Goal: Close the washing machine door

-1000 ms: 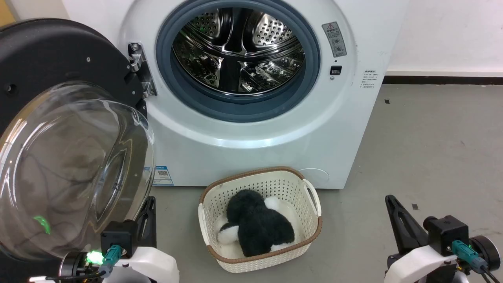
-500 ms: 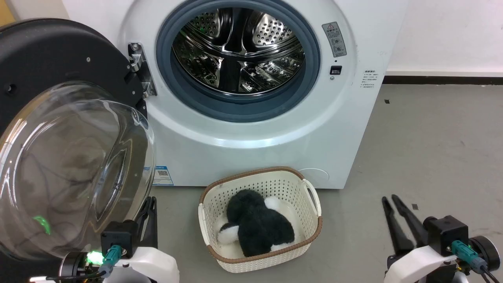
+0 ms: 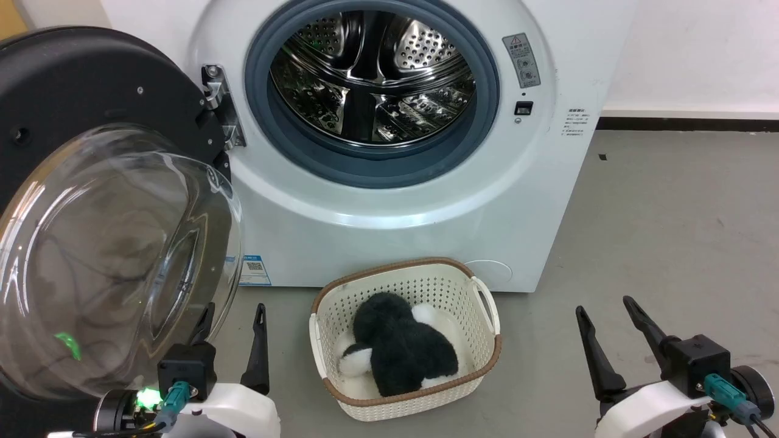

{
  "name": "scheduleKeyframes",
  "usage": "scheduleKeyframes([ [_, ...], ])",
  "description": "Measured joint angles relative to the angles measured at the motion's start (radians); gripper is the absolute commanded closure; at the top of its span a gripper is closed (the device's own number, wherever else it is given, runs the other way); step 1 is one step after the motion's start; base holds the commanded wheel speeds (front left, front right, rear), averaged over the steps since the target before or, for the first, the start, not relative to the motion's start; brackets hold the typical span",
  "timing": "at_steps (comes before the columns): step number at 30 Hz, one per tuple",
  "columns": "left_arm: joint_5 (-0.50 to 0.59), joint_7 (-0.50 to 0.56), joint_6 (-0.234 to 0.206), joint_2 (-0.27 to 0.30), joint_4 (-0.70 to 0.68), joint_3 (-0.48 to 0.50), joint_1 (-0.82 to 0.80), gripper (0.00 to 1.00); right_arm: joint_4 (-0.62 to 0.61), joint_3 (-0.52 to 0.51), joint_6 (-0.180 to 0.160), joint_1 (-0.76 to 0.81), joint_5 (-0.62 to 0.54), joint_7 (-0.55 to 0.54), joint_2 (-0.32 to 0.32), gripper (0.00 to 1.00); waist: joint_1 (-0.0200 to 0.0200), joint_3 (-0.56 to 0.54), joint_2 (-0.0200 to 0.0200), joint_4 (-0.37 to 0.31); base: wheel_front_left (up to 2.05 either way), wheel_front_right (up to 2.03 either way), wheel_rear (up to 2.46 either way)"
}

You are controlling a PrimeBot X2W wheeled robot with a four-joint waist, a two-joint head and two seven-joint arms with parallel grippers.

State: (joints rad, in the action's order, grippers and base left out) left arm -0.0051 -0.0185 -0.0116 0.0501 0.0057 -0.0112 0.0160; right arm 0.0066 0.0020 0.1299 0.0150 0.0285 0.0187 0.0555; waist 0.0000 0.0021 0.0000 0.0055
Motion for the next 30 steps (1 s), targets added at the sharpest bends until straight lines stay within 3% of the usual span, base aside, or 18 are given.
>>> scheduleKeyframes([
  [30, -0.026, -0.062, -0.022, 0.000, -0.004, -0.010, 0.010, 0.00, 0.012, 0.021, 0.000, 0.013, 0.069, 0.060, 0.013, 0.00, 0.0000, -0.005, 0.0000, 0.108, 0.00, 0.00, 0.00],
])
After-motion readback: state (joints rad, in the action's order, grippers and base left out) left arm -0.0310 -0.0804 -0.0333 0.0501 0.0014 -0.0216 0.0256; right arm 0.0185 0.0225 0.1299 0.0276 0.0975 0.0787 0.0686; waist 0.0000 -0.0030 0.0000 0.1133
